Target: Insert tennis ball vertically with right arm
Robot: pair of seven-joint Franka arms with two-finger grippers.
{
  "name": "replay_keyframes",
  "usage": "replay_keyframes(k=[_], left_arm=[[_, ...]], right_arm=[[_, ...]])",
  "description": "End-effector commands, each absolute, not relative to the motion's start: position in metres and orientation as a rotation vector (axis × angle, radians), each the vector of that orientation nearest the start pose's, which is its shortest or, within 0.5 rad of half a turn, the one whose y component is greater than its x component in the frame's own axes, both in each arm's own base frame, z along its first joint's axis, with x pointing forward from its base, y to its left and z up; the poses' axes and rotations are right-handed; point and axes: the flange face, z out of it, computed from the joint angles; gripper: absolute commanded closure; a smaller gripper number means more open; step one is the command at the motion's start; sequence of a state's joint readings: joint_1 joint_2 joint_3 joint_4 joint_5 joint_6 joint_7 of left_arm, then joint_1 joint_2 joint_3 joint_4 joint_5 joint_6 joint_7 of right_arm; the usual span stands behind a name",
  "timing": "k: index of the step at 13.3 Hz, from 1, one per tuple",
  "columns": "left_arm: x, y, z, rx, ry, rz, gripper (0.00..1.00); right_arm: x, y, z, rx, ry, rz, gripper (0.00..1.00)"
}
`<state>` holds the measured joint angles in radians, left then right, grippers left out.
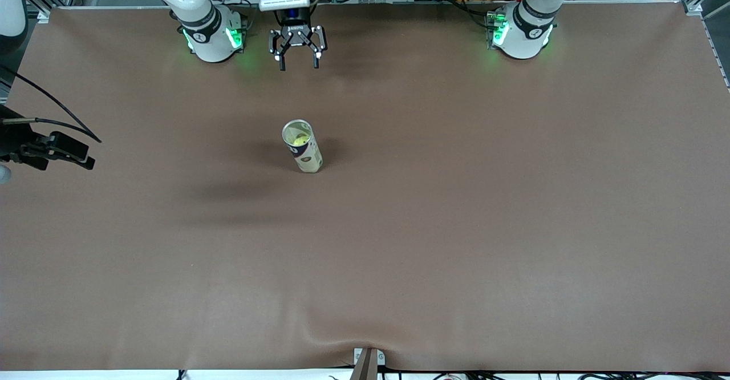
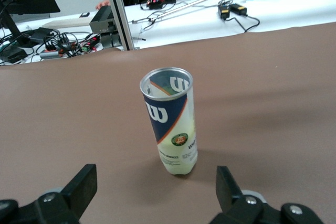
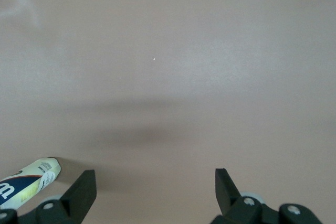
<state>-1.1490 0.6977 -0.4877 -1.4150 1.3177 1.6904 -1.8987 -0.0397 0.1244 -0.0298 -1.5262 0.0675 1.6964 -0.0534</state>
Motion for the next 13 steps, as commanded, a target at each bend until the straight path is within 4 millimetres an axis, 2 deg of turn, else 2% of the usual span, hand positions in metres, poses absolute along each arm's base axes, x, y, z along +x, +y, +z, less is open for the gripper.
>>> replay_keyframes(k=[1,5,9,13], left_arm=[[0.158,-0.694,0.388,-2.704,0.099,-1.321,0.00],[0.191,-0.670,0.452,-2.742,0.135,-1.158,0.00],[0.217,-0.648,0.494,-2.782,0.119,-1.056,0.00],[0.264,-0.613,0.534,-2.856,-0.058,-0.931,0.00]], right_arm=[[0.600,-0.041,0.590,-3.053,0.047,-0.092,0.00],[0.600,-0.044,0.590,-3.055,0.051,-0.092,0.00],[0.600,-0.043,0.589,-3.054,0.054,-0.090,0.00],[0.600,-0.042,0.589,-3.054,0.049,-0.090,0.00]])
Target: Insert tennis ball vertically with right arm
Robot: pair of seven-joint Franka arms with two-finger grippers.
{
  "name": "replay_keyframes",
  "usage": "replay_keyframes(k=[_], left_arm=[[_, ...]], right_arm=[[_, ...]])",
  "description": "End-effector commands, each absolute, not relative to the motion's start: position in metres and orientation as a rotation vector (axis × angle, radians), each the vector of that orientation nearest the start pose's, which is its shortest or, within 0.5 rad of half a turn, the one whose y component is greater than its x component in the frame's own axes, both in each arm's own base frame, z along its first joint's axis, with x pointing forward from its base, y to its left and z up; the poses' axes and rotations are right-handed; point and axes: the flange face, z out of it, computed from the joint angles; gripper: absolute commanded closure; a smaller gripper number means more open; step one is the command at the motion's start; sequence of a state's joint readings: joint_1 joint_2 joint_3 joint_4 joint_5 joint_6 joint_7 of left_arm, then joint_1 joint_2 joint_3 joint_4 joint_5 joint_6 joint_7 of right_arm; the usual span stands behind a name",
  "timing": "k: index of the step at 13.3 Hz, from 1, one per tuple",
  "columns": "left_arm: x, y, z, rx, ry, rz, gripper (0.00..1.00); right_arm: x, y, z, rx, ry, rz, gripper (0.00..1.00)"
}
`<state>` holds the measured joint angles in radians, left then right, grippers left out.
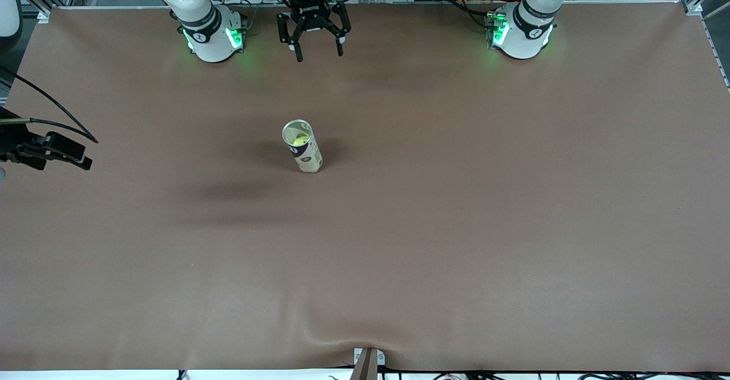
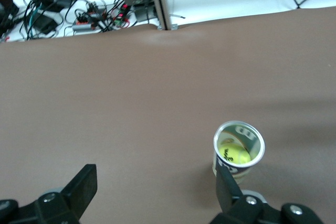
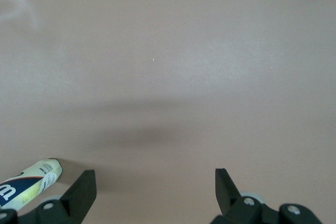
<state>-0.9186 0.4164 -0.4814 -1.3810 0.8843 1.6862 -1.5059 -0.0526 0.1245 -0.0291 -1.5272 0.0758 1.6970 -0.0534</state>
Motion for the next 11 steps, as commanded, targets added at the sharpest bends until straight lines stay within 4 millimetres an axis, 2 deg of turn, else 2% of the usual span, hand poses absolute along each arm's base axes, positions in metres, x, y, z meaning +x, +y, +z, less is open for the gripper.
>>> replay_keyframes(k=[1,3,5,6,8,11], left_arm=[[0.280,-0.601,0.544,-2.866,-0.087,-0.901,0.00],[0.312,-0.575,0.564,-2.879,-0.083,-0.830,0.00],[0.348,-0.551,0.570,-2.884,-0.108,-0.760,0.00],[0.375,-0.532,0.575,-2.892,-0.148,-0.724,0.00],[0.414,-0.503,0.589,-2.910,-0.110,-0.660,0.00],[0.489,-0.431,0.606,-2.910,-0.051,-0.581,0.00]], right_arm=[[0.600,-0.042,0.588,-3.054,0.049,-0.087,0.00],[0.600,-0.043,0.588,-3.054,0.051,-0.087,0.00],[0.601,-0.042,0.588,-3.054,0.049,-0.087,0.00],[0.601,-0.042,0.587,-3.054,0.049,-0.085,0.00],[0.601,-0.041,0.587,-3.054,0.047,-0.085,0.00],[0.602,-0.040,0.586,-3.054,0.046,-0.099,0.00]])
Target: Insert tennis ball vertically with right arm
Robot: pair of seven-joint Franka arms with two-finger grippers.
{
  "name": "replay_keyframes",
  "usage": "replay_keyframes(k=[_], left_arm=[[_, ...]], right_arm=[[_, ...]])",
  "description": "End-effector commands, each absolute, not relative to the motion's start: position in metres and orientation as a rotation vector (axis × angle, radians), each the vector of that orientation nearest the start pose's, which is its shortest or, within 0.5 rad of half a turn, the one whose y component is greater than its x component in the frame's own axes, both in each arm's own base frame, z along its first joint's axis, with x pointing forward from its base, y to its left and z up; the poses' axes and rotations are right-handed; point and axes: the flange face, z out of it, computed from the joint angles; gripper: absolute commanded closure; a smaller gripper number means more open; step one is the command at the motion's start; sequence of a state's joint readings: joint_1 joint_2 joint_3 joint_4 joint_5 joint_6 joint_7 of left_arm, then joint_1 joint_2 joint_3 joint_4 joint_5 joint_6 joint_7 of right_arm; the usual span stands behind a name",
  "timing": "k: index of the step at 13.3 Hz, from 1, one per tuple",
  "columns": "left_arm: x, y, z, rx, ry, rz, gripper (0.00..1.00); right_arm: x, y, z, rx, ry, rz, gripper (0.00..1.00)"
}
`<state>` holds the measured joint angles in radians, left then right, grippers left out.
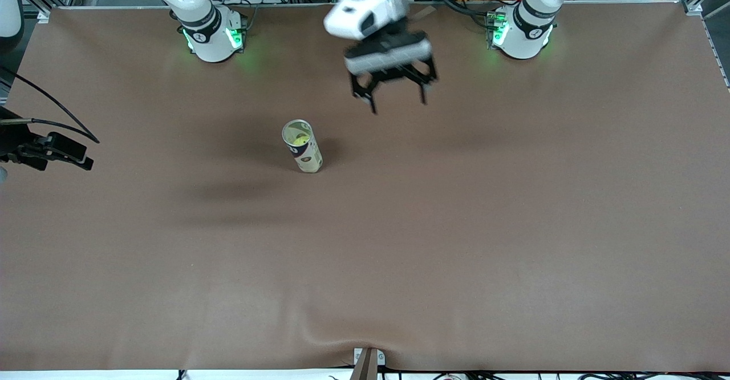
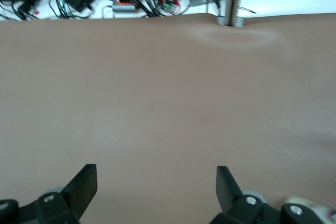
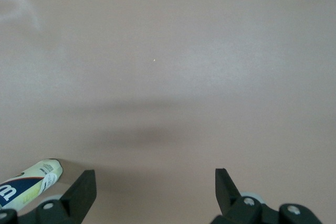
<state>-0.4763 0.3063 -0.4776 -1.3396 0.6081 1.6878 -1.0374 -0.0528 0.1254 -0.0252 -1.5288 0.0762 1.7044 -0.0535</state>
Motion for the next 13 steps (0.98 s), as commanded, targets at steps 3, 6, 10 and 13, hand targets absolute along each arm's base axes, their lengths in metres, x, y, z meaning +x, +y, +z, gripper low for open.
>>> replay_keyframes(k=[3,6,10,13], left_arm=[[0.542,-0.358,0.615,-2.963,-0.115,-0.480,0.00],[0.580,-0.277,0.624,-3.025,-0.203,-0.387,0.00],[0.607,-0.198,0.627,-3.063,-0.248,-0.313,0.00],[0.613,-0.150,0.636,-3.081,-0.281,-0.284,0.00]], right_arm=[[0.603,-0.036,0.587,-3.054,0.035,-0.110,0.00],[0.605,-0.034,0.587,-3.054,0.030,-0.117,0.00],[0.605,-0.030,0.587,-3.052,0.024,-0.121,0.00],[0.605,-0.029,0.587,-3.052,0.021,-0.116,0.00]])
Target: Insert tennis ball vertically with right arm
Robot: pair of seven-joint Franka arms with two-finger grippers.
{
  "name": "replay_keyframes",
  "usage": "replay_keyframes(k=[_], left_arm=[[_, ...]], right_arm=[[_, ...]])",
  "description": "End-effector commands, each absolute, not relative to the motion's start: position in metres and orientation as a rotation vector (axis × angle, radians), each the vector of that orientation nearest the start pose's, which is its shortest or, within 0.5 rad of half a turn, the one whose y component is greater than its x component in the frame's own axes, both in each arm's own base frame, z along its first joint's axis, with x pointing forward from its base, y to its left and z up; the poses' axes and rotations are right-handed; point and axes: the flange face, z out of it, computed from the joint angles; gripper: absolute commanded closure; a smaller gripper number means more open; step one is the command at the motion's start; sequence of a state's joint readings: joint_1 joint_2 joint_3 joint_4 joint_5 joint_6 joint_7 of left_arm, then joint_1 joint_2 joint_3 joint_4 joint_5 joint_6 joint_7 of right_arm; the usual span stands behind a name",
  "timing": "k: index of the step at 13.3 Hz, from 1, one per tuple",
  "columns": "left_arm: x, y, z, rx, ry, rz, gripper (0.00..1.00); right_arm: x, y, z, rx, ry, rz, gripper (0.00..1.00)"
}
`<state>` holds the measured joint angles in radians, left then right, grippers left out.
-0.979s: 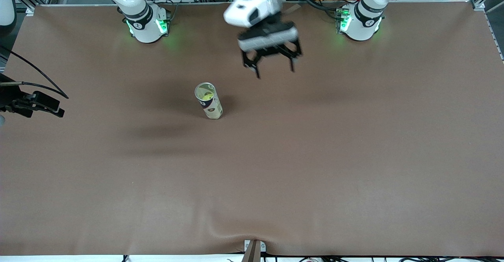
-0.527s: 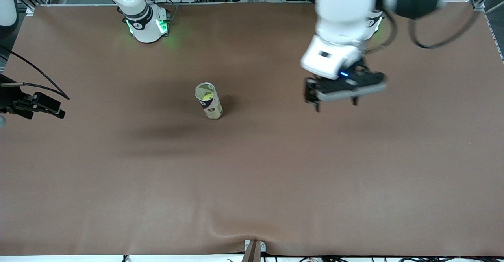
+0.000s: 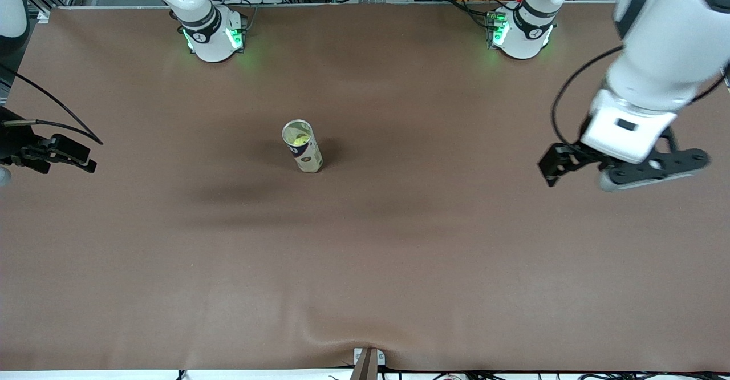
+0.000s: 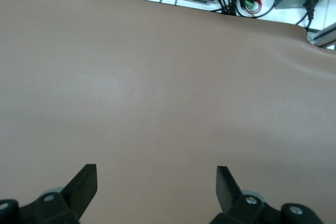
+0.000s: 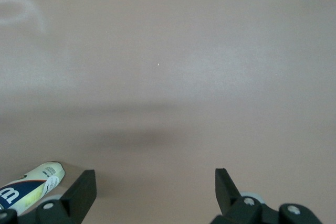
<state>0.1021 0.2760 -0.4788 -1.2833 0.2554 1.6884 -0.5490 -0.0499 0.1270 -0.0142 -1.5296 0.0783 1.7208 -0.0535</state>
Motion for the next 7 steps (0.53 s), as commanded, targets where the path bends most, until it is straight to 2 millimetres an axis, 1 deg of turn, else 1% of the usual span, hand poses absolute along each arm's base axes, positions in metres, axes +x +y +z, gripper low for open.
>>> replay_keyframes(k=[1,4,5,6,7], left_arm=[[0.614,-0.137,0.634,-3.086,-0.270,-0.257,0.00],[0.618,-0.100,0.635,-3.155,-0.212,-0.202,0.00],[0.618,-0.079,0.638,-3.171,-0.204,-0.195,0.00],[0.611,-0.053,0.650,-3.171,-0.185,-0.203,0.00],[0.606,-0.053,0.650,-3.173,-0.107,-0.174,0.00]], right_arm=[[0.605,-0.030,0.587,-3.054,0.023,-0.114,0.00],[0.605,-0.030,0.587,-3.052,0.021,-0.114,0.00],[0.605,-0.030,0.587,-3.052,0.021,-0.114,0.00],[0.605,-0.030,0.586,-3.052,0.021,-0.112,0.00],[0.605,-0.030,0.587,-3.052,0.021,-0.114,0.00]])
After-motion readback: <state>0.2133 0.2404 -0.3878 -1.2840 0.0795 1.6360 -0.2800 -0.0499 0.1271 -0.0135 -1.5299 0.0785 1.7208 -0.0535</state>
